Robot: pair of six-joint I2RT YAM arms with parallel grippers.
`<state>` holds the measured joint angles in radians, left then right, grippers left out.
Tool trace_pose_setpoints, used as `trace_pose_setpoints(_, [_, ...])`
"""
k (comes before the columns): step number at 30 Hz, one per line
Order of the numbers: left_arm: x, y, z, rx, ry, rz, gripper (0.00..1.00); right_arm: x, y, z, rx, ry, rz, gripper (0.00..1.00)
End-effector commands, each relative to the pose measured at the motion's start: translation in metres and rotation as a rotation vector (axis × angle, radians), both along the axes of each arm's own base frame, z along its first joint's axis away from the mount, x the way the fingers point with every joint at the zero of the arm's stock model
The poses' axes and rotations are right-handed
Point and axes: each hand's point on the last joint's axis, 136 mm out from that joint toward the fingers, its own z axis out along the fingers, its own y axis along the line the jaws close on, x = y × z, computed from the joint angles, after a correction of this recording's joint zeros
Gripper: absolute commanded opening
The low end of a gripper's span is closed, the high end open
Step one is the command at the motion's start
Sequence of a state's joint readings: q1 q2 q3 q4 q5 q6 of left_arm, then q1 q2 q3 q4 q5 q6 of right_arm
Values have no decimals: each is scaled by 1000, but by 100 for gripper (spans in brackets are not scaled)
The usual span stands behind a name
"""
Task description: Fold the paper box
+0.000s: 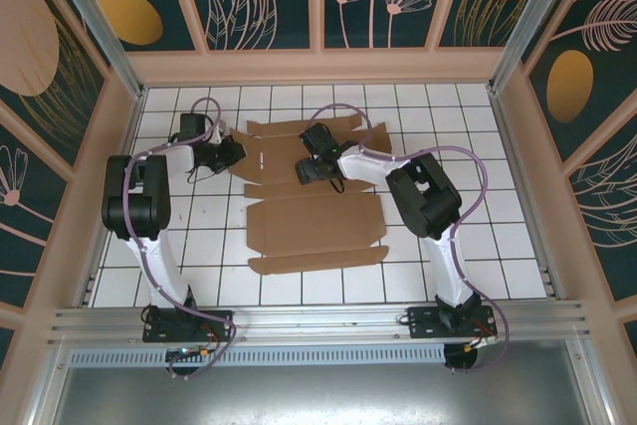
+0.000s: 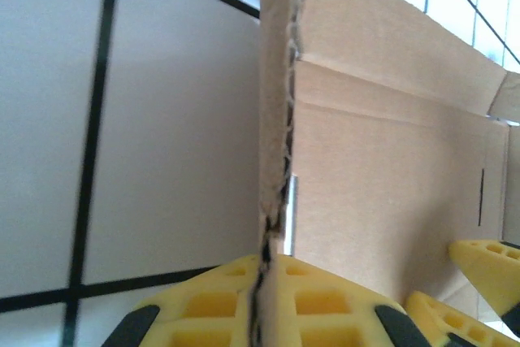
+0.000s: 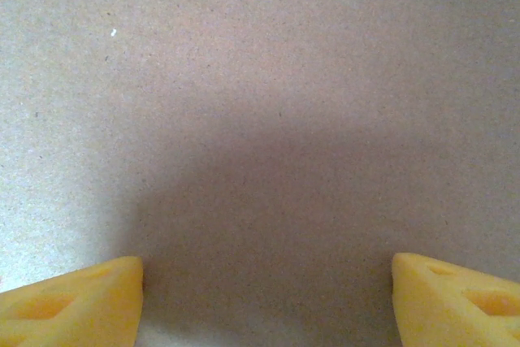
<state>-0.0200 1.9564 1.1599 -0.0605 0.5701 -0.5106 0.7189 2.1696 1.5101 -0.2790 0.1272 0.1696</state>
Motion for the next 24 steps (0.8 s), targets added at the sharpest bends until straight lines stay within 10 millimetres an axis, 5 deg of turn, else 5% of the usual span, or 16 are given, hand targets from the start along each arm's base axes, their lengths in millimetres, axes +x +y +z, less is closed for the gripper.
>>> trace_pose_setpoints(1, [3, -11, 24, 81, -29, -21, 5, -60, -31, -86, -148, 282, 30, 77])
trace_pose_setpoints(8, [5, -33, 27, 267, 27, -19, 2, -56, -37, -86, -168, 258, 1, 76])
trace_pose_setpoints(12, [6, -56, 24, 403, 59, -36, 8, -57, -37, -86, -165, 256, -5, 76])
trace_pose_setpoints(18, [7, -93, 16, 577, 80, -87, 30, -58, -38, -87, -164, 256, -8, 76])
trace_pose_setpoints(24, [9, -97, 7, 667, 95, -93, 31, -60, -40, -88, -163, 257, -9, 76])
